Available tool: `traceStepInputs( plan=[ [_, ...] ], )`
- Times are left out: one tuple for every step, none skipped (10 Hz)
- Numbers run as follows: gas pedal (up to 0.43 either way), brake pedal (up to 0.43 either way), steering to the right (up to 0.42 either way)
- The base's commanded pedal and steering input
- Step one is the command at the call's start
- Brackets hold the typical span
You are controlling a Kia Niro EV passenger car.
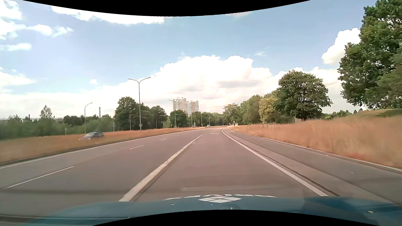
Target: Follow the waypoints while adhering to traffic rules and regulations
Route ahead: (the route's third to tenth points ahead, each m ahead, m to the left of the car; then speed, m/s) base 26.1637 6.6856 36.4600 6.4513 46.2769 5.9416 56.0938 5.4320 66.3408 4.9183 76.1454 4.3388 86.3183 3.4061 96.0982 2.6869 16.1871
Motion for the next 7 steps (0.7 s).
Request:
traceStepInputs(
  plan=[
    [0.189, 0.0, -0.003],
    [0.189, 0.0, -0.003],
    [0.189, 0.0, -0.004],
    [0.189, 0.0, -0.004],
    [0.189, 0.0, -0.004],
    [0.189, 0.0, -0.004],
    [0.189, 0.0, -0.004]
  ],
)
